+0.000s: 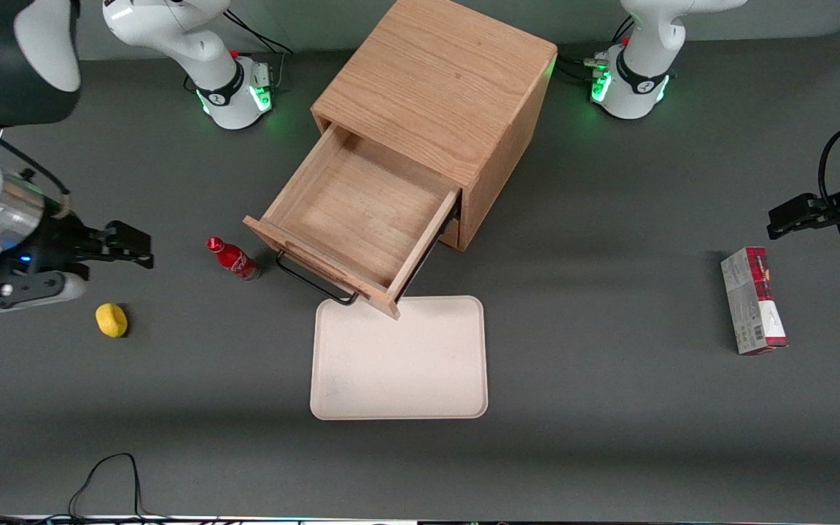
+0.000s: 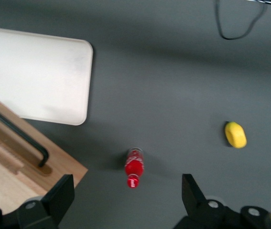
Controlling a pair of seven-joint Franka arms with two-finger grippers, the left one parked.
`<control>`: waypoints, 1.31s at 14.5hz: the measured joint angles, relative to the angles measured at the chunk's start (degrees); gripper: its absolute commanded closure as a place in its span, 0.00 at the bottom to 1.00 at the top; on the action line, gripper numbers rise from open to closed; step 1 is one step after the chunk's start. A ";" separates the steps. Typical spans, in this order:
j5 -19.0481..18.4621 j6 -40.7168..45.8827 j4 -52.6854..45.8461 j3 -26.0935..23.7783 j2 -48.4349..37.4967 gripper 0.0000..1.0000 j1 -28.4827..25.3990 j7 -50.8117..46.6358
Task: Open upper drawer
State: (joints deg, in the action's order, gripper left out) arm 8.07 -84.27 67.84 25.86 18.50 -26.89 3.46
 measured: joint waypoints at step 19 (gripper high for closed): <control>-7.14 -10.72 20.91 -22.69 -14.62 0.00 24.69 -0.80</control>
State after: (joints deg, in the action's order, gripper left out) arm 0.93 -94.99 88.75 3.16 3.88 -2.20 2.65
